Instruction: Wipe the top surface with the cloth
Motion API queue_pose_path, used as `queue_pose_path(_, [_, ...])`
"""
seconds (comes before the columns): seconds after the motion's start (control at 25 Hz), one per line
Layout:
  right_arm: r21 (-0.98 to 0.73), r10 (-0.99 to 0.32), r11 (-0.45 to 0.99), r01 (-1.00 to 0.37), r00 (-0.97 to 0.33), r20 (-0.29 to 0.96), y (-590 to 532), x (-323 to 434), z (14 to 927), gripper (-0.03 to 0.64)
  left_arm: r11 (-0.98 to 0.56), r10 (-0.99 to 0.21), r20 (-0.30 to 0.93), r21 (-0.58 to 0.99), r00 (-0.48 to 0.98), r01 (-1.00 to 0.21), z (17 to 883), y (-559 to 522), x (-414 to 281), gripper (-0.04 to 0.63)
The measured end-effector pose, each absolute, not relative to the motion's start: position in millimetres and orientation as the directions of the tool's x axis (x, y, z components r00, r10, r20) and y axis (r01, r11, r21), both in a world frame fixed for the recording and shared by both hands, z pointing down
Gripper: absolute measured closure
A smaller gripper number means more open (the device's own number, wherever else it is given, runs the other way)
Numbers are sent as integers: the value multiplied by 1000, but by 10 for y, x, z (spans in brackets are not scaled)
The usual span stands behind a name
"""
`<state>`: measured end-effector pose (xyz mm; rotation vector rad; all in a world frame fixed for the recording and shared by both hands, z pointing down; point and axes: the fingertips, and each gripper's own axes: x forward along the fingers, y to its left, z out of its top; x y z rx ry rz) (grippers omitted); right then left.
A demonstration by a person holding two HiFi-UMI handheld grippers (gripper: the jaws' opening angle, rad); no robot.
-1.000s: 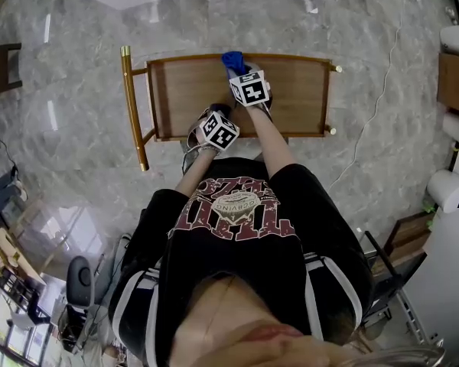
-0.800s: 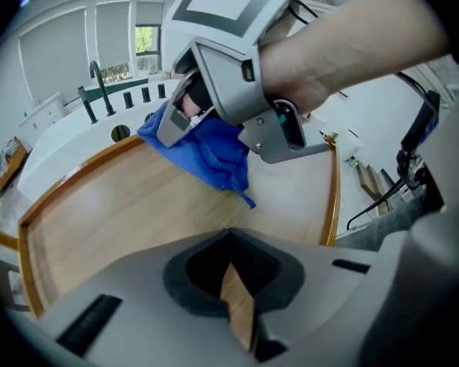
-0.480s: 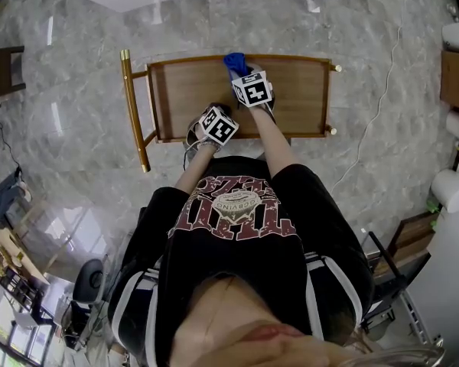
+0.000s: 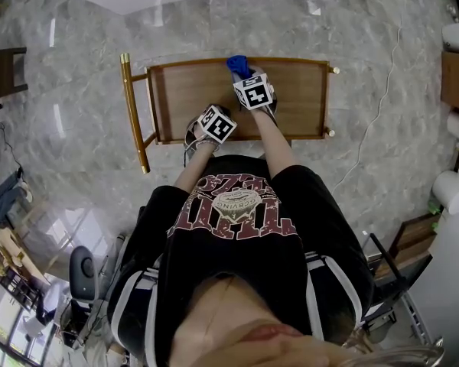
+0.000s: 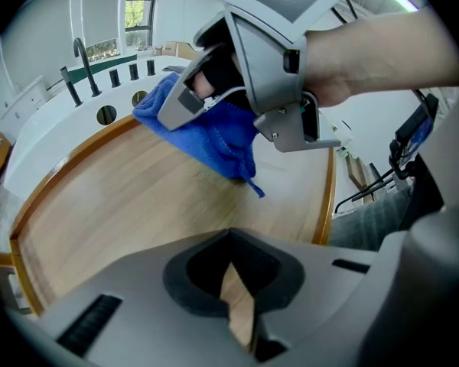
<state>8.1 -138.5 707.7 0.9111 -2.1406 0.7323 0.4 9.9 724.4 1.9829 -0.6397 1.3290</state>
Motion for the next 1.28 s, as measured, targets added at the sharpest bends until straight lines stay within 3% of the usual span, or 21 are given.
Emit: queue_pose_path(1.28, [-206, -441, 525, -826, -471, 764, -1502, 902, 7110, 557, -627, -72, 919, 260, 387, -734, 7266, 107, 1, 549])
